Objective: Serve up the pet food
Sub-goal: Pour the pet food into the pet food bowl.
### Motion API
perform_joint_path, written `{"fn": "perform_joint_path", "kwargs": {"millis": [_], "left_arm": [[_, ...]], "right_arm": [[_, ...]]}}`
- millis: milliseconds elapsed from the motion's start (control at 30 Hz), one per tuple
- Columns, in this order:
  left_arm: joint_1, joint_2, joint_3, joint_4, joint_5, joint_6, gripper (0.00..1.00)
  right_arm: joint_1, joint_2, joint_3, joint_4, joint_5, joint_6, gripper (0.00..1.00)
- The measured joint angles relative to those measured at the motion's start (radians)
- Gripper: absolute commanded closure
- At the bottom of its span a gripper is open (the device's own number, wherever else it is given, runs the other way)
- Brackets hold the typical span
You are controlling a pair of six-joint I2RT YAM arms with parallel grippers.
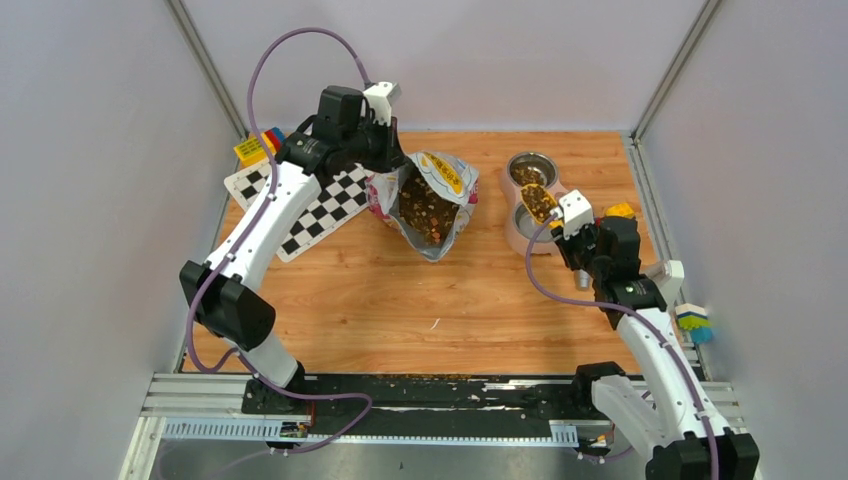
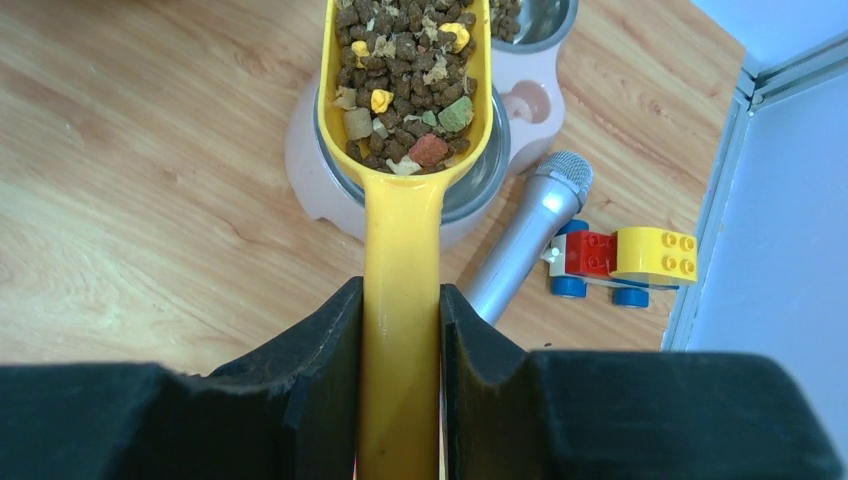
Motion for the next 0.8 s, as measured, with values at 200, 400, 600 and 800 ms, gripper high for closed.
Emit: {"fn": "perform_joint_path", "kwargs": {"millis": [200, 400, 600, 800], "left_arm": [[0.002, 0.005, 0.008, -0.010, 0.000, -0.003, 1.00], [0.002, 0.019, 0.030, -0.021, 0.000, -0.005, 1.00], [0.003, 0.027, 0.041, -0.029, 0.001, -0.011, 1.00], [0.003, 0.033, 0.052, -0.032, 0.000, -0.011, 1.00]], "right_arm": [[-0.050, 0.005, -0.035, -0.011, -0.025, -0.050, 1.00], [-0.096, 0.029, -0.048, -0.042, -0.041, -0.116, 1.00], [-0.100, 0.080, -0.045, -0.116, -0.040, -0.191, 1.00], [-0.100, 0.169, 0.011, -0.182, -0.021, -0.242, 1.00]]}}
